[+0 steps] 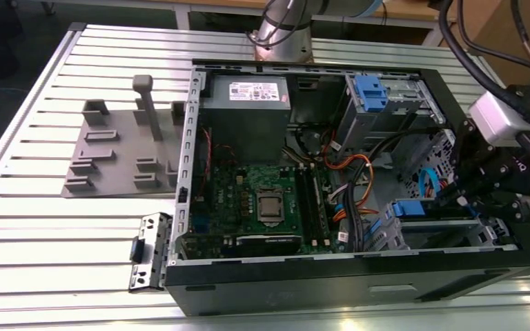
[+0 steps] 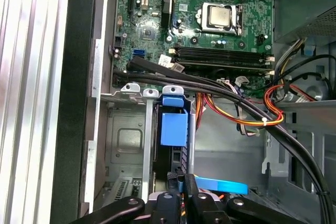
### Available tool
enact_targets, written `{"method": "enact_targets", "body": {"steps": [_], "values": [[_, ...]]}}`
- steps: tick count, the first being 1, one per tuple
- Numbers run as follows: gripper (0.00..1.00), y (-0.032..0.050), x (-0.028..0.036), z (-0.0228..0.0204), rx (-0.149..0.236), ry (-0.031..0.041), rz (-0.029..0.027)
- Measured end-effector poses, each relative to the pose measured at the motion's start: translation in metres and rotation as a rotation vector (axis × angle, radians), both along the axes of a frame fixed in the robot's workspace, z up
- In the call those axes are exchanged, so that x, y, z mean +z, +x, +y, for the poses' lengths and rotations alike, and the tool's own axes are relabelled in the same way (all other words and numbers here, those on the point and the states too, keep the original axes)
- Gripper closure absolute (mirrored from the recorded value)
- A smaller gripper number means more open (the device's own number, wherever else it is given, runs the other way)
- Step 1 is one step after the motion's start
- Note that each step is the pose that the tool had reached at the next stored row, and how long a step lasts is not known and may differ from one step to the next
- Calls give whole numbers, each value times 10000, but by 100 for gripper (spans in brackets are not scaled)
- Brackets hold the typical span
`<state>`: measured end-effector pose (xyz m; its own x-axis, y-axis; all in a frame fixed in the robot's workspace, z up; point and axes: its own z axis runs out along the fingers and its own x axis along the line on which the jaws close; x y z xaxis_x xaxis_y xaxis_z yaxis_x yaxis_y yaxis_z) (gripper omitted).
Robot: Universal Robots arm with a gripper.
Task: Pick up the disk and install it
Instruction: 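Insert the second disk wire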
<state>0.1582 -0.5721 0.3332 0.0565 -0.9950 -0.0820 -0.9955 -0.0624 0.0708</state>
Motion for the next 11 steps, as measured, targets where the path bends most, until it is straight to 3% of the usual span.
{"method": "enact_targets", "body": {"steps": [11], "values": [[84, 0, -47, -3, -1, -2, 0]]}}
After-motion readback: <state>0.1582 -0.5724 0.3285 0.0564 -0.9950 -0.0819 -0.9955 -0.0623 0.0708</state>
